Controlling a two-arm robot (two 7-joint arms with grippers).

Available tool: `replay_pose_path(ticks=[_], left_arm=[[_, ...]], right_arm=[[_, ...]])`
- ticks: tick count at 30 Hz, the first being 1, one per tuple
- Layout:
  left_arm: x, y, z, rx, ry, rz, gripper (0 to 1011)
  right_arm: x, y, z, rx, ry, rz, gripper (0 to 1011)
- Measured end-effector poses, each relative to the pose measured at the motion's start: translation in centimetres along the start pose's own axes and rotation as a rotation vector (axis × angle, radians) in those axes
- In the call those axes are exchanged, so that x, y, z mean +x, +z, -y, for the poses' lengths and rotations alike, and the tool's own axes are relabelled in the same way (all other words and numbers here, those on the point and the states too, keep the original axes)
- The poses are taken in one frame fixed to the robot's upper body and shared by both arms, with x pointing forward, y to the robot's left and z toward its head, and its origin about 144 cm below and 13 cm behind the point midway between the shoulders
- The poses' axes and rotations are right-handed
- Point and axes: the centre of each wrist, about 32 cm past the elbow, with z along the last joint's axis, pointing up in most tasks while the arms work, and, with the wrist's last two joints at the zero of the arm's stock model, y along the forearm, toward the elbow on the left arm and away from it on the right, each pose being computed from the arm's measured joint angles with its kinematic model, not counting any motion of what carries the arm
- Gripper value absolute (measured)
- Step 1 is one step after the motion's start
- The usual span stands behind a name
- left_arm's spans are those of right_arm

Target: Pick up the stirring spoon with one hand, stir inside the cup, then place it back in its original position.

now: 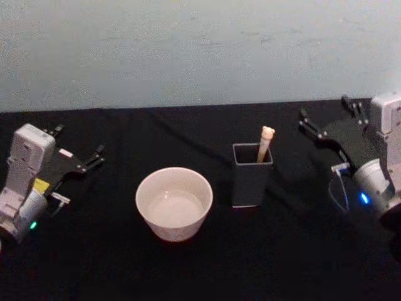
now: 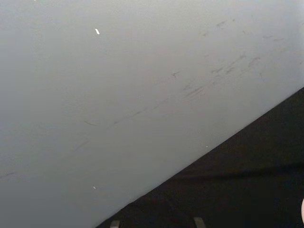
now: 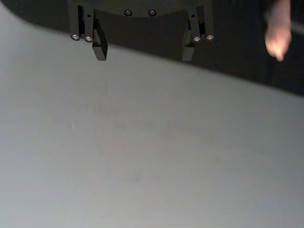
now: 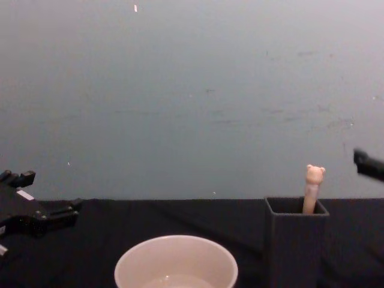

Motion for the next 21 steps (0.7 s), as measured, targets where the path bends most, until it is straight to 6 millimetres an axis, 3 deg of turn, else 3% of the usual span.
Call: replay_pose_path(ticks=[11, 21], left_arm=[[0.0, 0.0, 0.0, 0.0, 0.0, 0.0, 1002], [0.0, 0.0, 0.0, 0.0, 0.0, 0.0, 1001]], right_arm=[[-0.1, -3.3, 1.3, -0.172, 0.007, -0.078, 1000], [-0.1, -3.3, 1.3, -0.176, 0.009, -0.083, 1000]])
